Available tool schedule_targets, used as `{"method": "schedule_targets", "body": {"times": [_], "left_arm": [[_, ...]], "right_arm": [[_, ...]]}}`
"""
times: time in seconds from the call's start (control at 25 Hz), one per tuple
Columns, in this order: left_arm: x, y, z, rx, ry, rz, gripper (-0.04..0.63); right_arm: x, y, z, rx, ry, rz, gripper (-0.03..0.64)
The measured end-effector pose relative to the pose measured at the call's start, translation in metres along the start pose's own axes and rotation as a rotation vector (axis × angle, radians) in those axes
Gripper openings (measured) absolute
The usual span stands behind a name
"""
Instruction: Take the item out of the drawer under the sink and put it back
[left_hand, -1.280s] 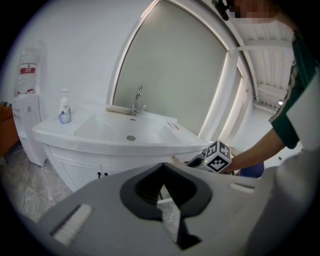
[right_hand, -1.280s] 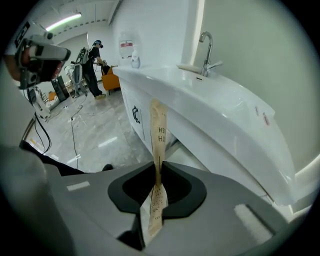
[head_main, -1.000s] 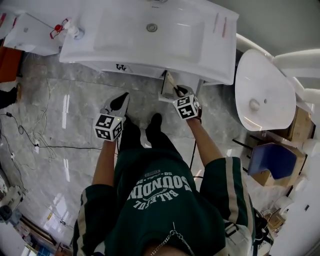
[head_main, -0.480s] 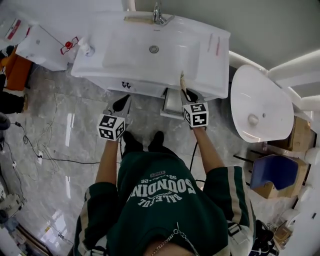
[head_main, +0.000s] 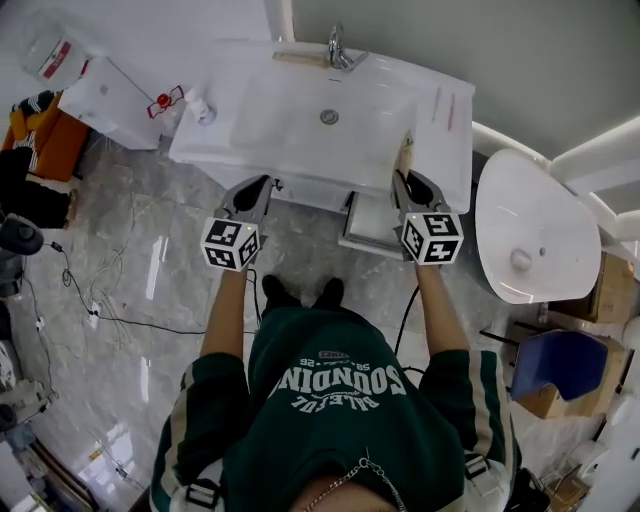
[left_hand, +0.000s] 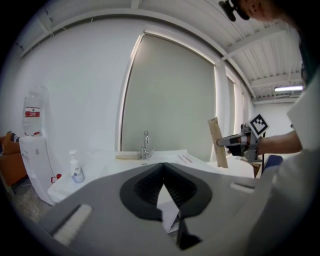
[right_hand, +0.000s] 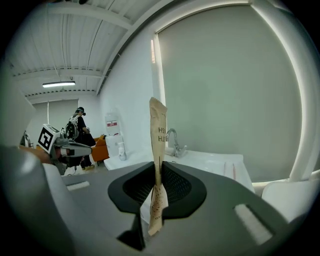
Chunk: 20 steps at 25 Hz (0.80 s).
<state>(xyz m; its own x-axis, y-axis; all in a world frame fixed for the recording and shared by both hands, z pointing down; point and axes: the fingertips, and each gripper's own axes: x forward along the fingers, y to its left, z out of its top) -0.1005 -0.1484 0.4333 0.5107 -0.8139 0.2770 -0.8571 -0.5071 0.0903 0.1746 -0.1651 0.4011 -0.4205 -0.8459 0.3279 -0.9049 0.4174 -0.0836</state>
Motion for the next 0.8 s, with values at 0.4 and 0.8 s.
{"method": "schedule_targets", "body": {"times": [0.4, 0.8], "left_arm": [[0.009, -0.004, 0.004, 0.013, 0.001, -0.012, 0.044], [0.025, -0.018, -0.007, 0.007, 0.025, -0.049, 0.044]], "right_arm": [[0.005, 0.005, 0.000, 0.012, -0.016, 0.007, 0.044], [0.005, -0.001, -0.015, 0.029, -0.012, 0.007, 0.046]]}}
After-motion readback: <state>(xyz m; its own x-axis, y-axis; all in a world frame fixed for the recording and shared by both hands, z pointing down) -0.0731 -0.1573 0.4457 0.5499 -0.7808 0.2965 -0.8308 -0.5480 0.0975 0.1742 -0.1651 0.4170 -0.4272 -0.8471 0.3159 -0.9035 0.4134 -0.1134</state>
